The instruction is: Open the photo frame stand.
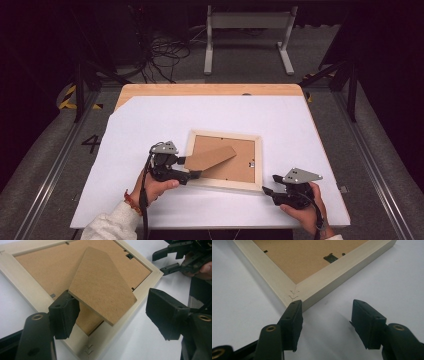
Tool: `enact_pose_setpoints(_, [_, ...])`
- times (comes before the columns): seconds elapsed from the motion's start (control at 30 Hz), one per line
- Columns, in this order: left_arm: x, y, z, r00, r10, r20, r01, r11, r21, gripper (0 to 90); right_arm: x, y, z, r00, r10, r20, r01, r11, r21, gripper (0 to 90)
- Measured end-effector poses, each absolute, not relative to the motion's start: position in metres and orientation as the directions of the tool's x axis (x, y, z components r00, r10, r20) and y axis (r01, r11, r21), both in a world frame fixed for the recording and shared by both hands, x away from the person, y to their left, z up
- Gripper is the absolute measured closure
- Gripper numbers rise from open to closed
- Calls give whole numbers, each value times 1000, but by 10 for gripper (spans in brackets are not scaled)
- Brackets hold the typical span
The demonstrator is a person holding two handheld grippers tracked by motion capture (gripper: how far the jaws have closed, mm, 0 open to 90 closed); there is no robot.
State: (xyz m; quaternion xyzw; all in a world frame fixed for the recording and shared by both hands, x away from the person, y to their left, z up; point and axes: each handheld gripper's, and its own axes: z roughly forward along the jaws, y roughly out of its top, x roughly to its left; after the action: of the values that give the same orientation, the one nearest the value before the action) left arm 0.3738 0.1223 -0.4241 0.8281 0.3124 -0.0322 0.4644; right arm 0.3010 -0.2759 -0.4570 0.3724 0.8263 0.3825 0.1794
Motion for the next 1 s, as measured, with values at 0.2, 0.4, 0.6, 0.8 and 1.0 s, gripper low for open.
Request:
enact_pose_setpoints(0.2, [382, 116, -431, 782, 486, -390, 589, -371, 718, 388, 302, -277, -458, -655, 756, -4, 484, 424, 766, 404])
enact_pose_setpoints(0.4, [393, 116, -432, 798, 421, -430, 589, -394, 706, 453, 302, -277, -458, -656, 755, 3, 487, 420, 766, 397])
enact_pose_setpoints(0.6, [398, 121, -436, 770, 418, -483, 630, -371, 682, 384, 302, -277, -458, -658, 753, 2, 487, 424, 764, 396])
enact_pose_setpoints(0.8, [400, 122, -438, 764, 409, -499, 637, -361, 681, 397, 302, -277, -458, -657, 754, -2, 484, 424, 766, 394])
enact_pose_setpoints(1.0, [403, 124, -442, 759, 406, -509, 645, -369, 669, 399, 300, -276, -457, -666, 746, -12, 470, 432, 770, 390])
